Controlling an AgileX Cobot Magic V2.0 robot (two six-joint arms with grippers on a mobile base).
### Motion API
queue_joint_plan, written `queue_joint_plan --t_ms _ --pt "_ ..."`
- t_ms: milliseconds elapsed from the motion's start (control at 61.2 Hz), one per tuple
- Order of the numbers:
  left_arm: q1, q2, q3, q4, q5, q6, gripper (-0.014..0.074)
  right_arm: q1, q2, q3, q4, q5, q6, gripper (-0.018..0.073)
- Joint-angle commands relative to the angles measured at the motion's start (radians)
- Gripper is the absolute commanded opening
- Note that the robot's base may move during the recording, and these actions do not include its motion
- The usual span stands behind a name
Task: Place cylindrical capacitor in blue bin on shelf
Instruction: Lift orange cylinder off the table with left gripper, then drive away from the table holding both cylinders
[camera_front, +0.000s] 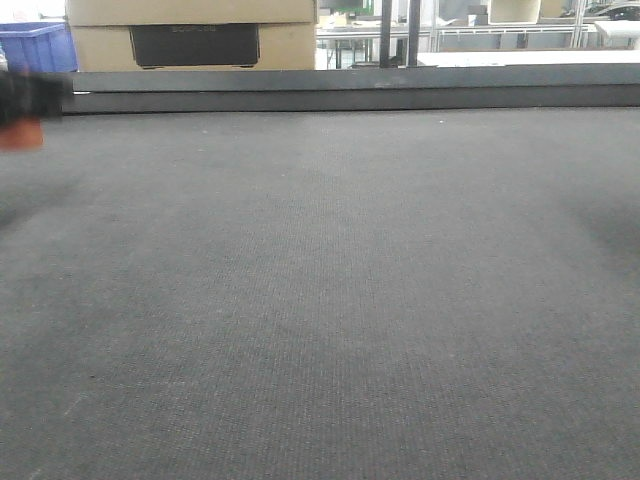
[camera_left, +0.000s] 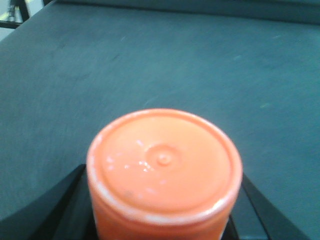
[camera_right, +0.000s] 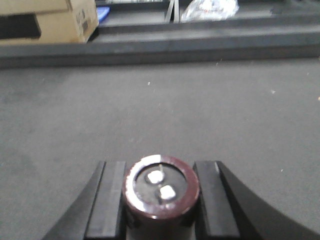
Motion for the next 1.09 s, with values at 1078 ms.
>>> queue_joint_plan --t_ms 1078 --pt "-0.004 -1.068 0.168 0.057 0.933 0.008 -0.0111 0.059 -0.484 -0.106 -0.12 0.507 -0.03 -0.0158"
